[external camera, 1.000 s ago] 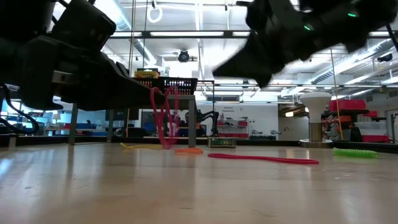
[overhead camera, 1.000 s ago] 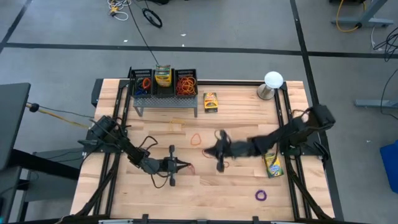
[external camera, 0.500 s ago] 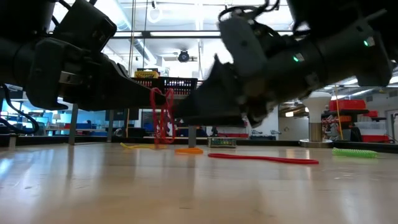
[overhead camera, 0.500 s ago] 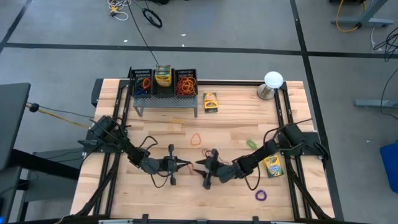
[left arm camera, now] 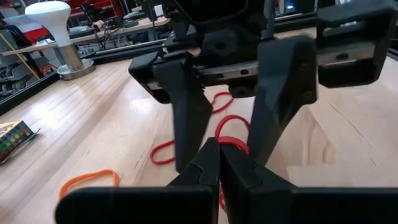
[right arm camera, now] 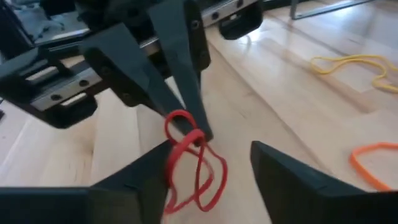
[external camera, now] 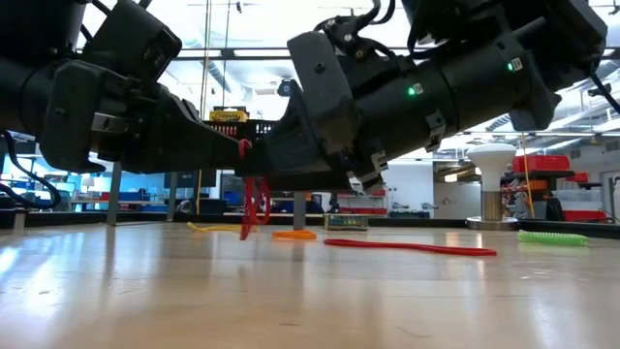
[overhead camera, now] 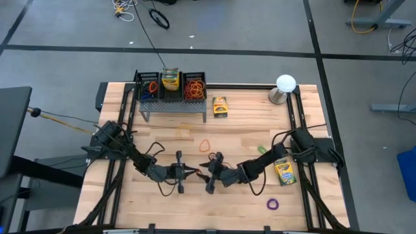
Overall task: Pick & Place Office Desk Supplies
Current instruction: Put the red rubber band into the right black bin
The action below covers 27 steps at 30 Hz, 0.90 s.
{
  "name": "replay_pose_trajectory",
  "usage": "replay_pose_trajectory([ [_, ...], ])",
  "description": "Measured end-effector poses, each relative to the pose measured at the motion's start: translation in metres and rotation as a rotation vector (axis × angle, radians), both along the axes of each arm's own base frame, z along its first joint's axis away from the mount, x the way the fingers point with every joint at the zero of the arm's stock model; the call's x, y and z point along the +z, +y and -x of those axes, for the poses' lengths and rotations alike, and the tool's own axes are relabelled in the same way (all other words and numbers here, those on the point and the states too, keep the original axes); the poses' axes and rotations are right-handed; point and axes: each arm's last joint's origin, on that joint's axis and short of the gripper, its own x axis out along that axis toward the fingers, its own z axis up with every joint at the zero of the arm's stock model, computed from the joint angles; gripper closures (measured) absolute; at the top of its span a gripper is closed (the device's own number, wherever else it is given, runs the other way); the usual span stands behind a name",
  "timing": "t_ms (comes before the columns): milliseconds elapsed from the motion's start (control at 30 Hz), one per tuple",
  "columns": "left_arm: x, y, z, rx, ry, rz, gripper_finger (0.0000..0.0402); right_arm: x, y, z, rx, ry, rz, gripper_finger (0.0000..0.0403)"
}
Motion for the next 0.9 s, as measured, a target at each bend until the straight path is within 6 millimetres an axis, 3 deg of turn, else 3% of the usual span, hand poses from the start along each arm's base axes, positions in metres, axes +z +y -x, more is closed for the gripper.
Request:
replay_pose_trajectory([
  [300, 0.006, -0.004, 0.001, 0.003, -0.061, 0.036, 0.0386, 0.000, 0.007, 0.003, 0.043, 0.011, 0.052, 0.0387],
  [467, 0.007, -0.008, 0.014, -0.011, -0.049, 0.023, 0.0329, 0.000, 0.012, 0.005, 0.049, 0.009, 0.071, 0.0393],
  [700, 0.012, 0.005, 0.053, -0.049, -0.025, 0.051, 0.0238, 0.002, 0.013, 0.006, 0.051, 0.009, 0.095, 0.0399],
  [800, 0.007, 0.014, 0.069, -0.054, 0.004, 0.052, 0.0223, 0.010, 0.012, 0.006, 0.051, -0.001, 0.103, 0.0399],
  [900, 0.000, 0.026, 0.080, -0.034, 0.033, 0.074, 0.0235, 0.023, 0.009, 0.006, 0.045, -0.017, 0.136, 0.0400],
])
